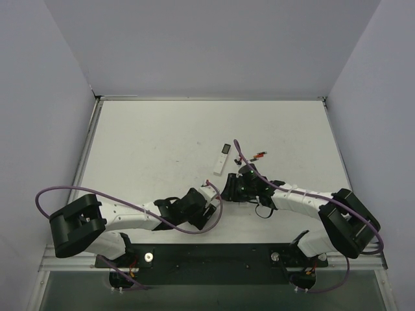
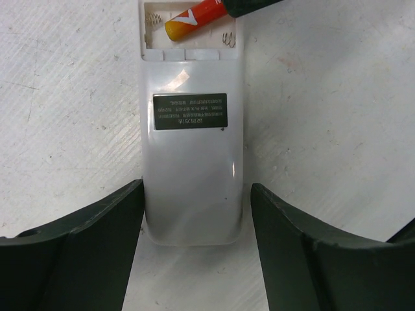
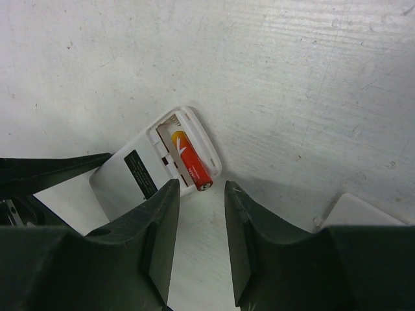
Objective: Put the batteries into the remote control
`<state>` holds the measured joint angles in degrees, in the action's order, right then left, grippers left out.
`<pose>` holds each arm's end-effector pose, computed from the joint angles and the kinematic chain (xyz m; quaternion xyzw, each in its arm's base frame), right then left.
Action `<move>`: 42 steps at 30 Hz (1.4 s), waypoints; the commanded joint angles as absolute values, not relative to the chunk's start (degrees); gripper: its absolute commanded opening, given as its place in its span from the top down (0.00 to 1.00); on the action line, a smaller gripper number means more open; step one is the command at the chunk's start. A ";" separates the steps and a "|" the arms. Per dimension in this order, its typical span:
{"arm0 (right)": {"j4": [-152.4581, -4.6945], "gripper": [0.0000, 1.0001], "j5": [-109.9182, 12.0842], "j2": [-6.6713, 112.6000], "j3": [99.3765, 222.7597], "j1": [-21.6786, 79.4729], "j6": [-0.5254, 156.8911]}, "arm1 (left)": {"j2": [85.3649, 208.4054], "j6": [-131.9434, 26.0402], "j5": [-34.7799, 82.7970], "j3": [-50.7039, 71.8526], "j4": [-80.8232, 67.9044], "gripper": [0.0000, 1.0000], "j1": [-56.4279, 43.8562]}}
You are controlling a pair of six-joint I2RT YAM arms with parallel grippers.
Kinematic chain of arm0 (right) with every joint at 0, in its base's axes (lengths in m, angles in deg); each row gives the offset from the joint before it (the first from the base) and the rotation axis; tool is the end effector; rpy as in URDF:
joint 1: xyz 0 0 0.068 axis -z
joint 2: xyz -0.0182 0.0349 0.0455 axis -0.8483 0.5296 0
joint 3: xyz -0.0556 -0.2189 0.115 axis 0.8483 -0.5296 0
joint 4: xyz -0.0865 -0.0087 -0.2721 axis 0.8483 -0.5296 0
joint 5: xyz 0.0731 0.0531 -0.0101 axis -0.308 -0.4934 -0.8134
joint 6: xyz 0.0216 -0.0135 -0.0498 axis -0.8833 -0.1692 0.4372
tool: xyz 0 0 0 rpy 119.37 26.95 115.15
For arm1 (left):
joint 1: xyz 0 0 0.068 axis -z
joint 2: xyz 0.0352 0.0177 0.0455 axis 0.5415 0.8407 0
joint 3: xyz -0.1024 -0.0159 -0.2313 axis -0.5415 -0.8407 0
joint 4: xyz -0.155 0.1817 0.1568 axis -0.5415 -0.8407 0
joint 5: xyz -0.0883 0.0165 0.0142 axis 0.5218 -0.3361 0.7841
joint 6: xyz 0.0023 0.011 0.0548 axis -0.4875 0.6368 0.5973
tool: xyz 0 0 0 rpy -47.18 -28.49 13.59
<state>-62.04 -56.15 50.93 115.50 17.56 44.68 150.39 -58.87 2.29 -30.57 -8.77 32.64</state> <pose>0.2141 0.1956 0.1274 -0.0628 0.8715 0.3930 0.2864 0.1220 -0.2451 0.1092 0.3385 0.8645 -0.1532 0.3386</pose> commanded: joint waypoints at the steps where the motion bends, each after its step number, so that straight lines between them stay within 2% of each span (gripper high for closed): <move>1: -58.65 0.71 -57.53 51.95 115.93 18.21 44.13 | 151.28 -58.69 3.62 -27.93 -10.22 0.26 32.96; 5: -57.59 0.71 -58.50 52.83 116.02 18.47 43.69 | 151.37 -58.77 3.88 -27.67 -10.85 0.30 32.96; 14: -56.27 0.77 -59.64 54.24 115.93 19.09 43.25 | 151.64 -58.95 4.67 -27.67 -10.67 0.33 33.04; 17: -55.75 0.79 -59.65 54.59 115.76 19.35 42.99 | 151.81 -58.78 5.11 -27.76 -10.67 0.39 33.04; 19: -55.57 0.80 -59.73 54.94 115.67 19.44 42.90 | 151.90 -58.77 5.29 -27.58 -10.67 0.39 33.04; 25: -55.74 0.92 -60.17 54.24 115.49 19.44 42.81 | 151.55 -59.13 5.46 -27.58 -11.20 0.45 33.04; 27: -56.18 1.00 -60.17 53.19 115.40 19.44 42.90 | 151.55 -59.30 5.46 -27.41 -11.37 0.49 32.96; 30: -56.62 1.00 -59.65 51.52 114.88 19.44 43.16 | 151.55 -59.56 5.64 -27.23 -11.73 0.55 33.04; 31: -56.62 1.00 -59.30 50.99 114.36 19.35 43.25 | 151.55 -59.65 5.73 -27.14 -11.81 0.62 33.04; 34: -56.45 1.00 -56.84 49.06 113.56 18.65 44.04 | 151.37 -59.92 6.08 -26.97 -12.16 0.70 33.04; 42: -53.20 1.00 -52.62 48.00 111.36 16.45 45.44 | 152.07 -61.06 7.05 -26.00 -12.78 0.76 33.04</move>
